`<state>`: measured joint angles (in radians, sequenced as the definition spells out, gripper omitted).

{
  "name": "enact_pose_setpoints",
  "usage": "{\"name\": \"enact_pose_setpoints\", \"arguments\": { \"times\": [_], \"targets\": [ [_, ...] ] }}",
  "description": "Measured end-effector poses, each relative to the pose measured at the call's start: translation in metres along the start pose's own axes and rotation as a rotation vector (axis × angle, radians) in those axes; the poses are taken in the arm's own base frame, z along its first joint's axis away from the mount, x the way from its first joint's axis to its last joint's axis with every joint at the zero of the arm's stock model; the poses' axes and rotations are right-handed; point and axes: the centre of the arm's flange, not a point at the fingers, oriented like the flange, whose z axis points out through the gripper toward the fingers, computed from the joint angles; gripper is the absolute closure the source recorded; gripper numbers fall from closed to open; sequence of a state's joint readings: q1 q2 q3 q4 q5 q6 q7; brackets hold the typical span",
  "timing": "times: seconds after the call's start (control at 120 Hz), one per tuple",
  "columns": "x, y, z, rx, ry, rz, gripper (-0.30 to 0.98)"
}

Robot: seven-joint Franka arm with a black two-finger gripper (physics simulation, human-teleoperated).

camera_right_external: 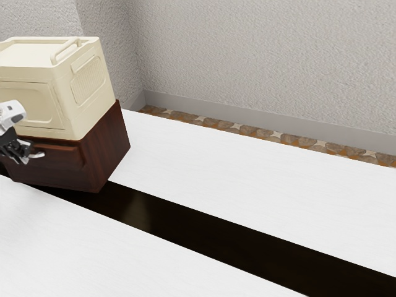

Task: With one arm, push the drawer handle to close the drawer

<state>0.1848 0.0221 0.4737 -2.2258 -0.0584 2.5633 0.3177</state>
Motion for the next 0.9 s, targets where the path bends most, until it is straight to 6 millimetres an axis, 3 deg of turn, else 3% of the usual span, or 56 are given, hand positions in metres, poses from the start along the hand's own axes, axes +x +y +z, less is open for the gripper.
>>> {"name": "enact_pose_setpoints", "arguments": {
  "times": [0.092, 0.225, 0.358, 0.392, 0.467, 0.533, 0.592, 0.667, 0.733, 0.783, 0.833, 0.9],
  "targets": [
    [0.01, 0.003, 0.001, -0.002, 0.019, 0.015, 0.65],
    [0.018, 0.024, 0.003, -0.019, 0.031, 0.067, 0.66],
    [0.017, 0.021, 0.004, -0.023, 0.034, 0.072, 0.65],
    [0.007, 0.026, 0.0, -0.043, 0.031, 0.074, 0.65],
    [-0.059, 0.06, -0.001, -0.14, -0.023, 0.092, 0.64],
    [-0.103, 0.1, -0.021, -0.22, -0.046, 0.147, 0.62],
    [-0.124, 0.138, -0.044, -0.258, -0.06, 0.226, 0.59],
    [-0.139, 0.205, -0.075, -0.259, -0.09, 0.382, 0.54],
    [-0.115, 0.287, -0.112, -0.256, -0.092, 0.527, 0.47],
    [-0.07, 0.332, -0.141, -0.286, -0.078, 0.574, 0.38],
    [-0.022, 0.362, -0.174, -0.32, -0.052, 0.592, 0.3],
    [0.026, 0.377, -0.211, -0.353, -0.035, 0.59, 0.22]
  ]
}}
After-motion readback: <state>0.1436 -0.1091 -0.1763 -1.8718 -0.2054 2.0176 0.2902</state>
